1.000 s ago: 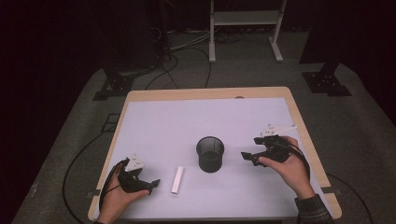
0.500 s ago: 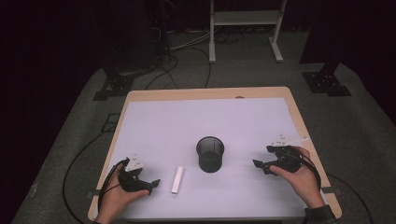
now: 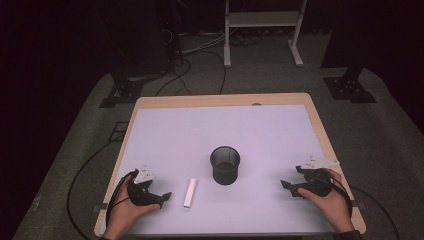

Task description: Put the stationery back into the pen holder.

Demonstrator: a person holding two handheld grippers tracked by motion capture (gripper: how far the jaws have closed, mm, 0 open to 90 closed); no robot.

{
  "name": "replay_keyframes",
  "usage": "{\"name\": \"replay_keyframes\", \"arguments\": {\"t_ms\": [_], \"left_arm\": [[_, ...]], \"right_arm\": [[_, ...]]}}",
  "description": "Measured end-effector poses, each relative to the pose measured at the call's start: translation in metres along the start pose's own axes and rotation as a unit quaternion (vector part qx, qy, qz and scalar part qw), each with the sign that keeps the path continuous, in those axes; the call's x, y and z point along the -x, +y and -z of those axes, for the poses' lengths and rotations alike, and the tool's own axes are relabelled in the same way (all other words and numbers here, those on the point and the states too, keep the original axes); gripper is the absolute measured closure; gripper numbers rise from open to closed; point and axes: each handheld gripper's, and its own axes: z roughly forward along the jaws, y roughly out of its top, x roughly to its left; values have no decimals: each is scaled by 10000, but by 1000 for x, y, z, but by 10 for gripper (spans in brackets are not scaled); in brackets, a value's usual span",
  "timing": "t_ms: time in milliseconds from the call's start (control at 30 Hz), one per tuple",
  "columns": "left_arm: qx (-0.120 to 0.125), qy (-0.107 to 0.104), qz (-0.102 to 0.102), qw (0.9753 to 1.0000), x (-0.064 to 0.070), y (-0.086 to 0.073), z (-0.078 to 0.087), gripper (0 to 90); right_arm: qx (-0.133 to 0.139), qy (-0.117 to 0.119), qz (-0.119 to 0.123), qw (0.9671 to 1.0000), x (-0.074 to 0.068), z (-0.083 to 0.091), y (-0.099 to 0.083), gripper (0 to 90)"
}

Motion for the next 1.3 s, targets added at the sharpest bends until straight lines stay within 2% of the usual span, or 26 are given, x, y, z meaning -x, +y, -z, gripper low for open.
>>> {"name": "replay_keyframes", "arguments": {"t_ms": [167,267,367,467,733,1300], "left_arm": [[-6,7,3,10000,0,0,0,0],[12,24,16,10000,1,0,1,3],[76,-6,-8,10000,1,1,4,63],[98,38,-1,9999,2,3,5,95],[208,-49,112,9997,9,13,13,169],[264,-182,210,9993,22,36,15,229]], "right_arm": [[-17,-221,-4,9998,2,-3,-9,167],[-49,-252,-65,9996,1,-5,-12,167],[-113,-306,-4,9995,-1,-11,-15,162],[-61,-286,-13,9996,0,-11,-17,155],[-19,-268,-40,9996,1,-12,-18,150],[-23,-248,-58,9997,1,-12,-18,149]]}}
